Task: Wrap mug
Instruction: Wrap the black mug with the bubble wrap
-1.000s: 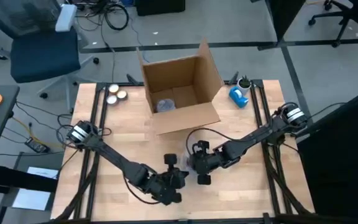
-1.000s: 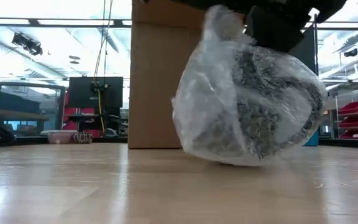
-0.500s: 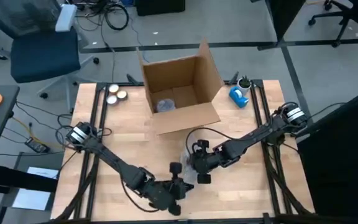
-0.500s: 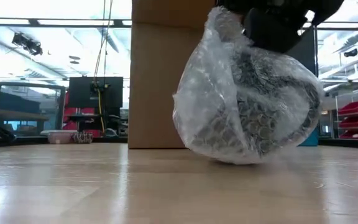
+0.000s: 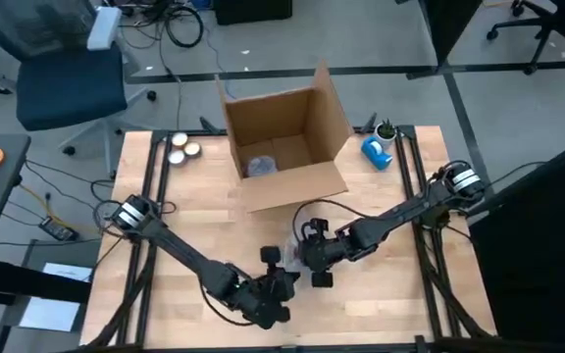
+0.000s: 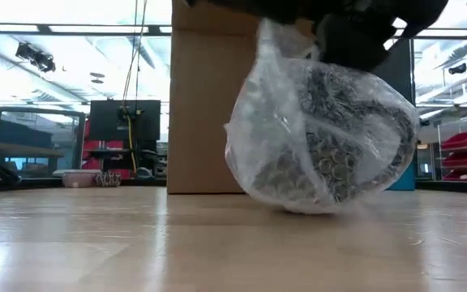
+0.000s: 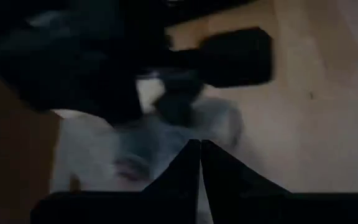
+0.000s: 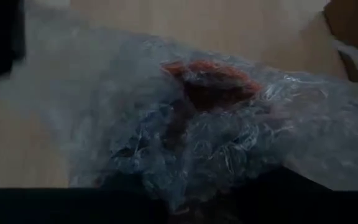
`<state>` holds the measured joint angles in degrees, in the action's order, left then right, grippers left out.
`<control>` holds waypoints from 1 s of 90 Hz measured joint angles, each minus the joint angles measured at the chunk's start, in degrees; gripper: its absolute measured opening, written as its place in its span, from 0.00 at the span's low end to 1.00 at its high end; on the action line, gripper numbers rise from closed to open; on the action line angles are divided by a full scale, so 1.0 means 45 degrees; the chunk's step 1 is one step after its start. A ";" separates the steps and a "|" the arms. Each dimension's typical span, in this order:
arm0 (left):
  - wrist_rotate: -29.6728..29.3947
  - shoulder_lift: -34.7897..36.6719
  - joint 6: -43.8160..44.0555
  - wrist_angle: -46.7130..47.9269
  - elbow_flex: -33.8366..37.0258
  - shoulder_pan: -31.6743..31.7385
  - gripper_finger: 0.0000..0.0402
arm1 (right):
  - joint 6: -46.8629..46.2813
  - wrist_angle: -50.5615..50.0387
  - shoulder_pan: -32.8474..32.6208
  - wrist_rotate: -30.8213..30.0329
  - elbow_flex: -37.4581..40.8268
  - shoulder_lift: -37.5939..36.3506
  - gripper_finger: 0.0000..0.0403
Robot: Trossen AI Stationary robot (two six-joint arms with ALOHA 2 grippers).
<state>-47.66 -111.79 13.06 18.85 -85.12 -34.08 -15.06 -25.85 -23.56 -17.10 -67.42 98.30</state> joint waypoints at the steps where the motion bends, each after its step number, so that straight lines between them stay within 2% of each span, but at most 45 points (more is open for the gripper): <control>1: -0.0003 -0.0003 0.0061 0.0123 0.0003 0.0013 0.00 | 0.0039 -0.0003 -0.0010 0.0000 0.0000 0.0000 0.30; 17: 0.0029 -0.0052 0.1150 0.1668 0.0039 0.0209 0.00 | 0.0318 0.0001 -0.0173 0.0005 0.0000 0.0000 0.32; 37: 0.0020 -0.0048 0.1205 0.1808 0.0039 0.0218 0.00 | 0.0422 -0.0048 -0.0183 0.0068 0.0005 -0.0196 0.38; 68: 0.0021 -0.0050 0.1483 0.2439 0.0039 0.0247 0.00 | 0.0275 -0.0321 -0.0187 0.0064 0.0005 -0.1572 0.46; 90: -0.0136 -0.0048 0.1858 0.3318 0.0039 0.0242 0.00 | 0.0032 0.1416 -0.0241 -0.0192 0.0000 -0.2083 0.44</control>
<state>-48.27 -112.01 21.42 33.78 -84.95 -32.99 -14.91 -19.48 -24.64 -17.97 -67.42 88.93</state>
